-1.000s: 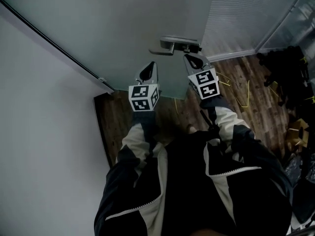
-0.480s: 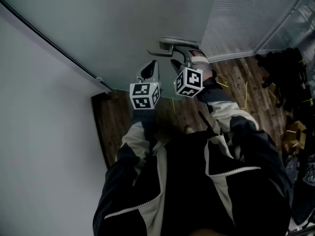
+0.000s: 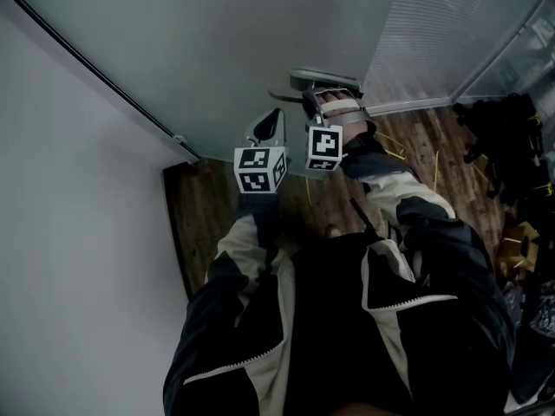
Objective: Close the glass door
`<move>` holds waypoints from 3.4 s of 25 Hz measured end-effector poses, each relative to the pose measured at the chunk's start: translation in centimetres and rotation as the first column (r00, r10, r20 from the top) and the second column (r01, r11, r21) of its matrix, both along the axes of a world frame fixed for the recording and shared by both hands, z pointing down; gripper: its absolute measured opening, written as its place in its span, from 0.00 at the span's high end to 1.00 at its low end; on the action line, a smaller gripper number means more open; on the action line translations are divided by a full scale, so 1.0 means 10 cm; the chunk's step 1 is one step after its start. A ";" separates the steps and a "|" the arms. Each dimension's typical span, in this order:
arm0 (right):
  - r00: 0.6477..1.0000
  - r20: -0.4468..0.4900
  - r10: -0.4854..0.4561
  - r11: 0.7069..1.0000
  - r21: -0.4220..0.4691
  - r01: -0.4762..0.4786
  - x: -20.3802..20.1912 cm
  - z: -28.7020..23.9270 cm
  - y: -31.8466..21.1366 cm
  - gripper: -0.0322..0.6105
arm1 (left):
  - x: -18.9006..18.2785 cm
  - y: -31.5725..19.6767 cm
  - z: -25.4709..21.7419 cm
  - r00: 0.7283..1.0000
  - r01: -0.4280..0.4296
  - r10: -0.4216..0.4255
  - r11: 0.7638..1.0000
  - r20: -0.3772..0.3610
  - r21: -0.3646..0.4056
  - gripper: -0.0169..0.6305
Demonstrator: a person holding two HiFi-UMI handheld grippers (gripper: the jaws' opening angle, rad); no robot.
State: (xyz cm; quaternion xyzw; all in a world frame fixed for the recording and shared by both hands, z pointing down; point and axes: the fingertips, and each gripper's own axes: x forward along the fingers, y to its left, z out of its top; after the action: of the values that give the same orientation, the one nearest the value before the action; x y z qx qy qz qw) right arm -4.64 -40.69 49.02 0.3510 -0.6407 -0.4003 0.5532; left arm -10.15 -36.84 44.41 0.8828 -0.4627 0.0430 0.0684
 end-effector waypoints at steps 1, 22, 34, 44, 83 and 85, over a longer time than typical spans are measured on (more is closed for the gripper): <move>1.000 0.000 0.000 1.000 0.002 0.000 0.00 0.00 -0.01 0.76 | 0.01 -0.01 0.01 1.000 -0.002 0.002 1.000 0.000 -0.002 0.97; 0.999 -0.042 0.000 0.997 0.083 0.004 0.38 0.08 -1.12 0.77 | 0.26 -0.26 -0.06 0.999 0.018 -0.019 1.000 0.034 0.016 0.97; 0.989 -0.146 -0.025 0.994 0.104 0.040 0.58 0.06 -2.32 0.77 | 0.35 -0.50 -0.08 0.992 0.096 -0.097 0.995 0.085 0.024 0.97; 0.976 -0.216 0.005 0.998 0.061 0.009 0.69 0.12 -3.07 0.78 | 0.22 -0.44 0.06 0.975 0.182 -0.181 0.983 0.128 0.006 0.97; 0.657 0.748 0.097 0.980 -0.186 0.067 0.22 -0.86 -1.48 0.94 | 0.00 -0.59 -0.26 0.979 0.202 -0.203 0.978 0.023 0.042 0.97; 0.498 0.856 0.139 0.966 -0.228 0.122 0.19 -0.98 -1.12 0.94 | -0.03 -0.56 -0.35 0.979 0.201 -0.202 0.978 0.009 0.053 0.97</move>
State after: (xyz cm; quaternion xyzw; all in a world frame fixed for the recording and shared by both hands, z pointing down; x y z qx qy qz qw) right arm -2.69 -51.87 39.24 0.4319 -0.8758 -0.0802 0.2000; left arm -10.42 -42.41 40.92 0.8325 -0.5513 0.0301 0.0464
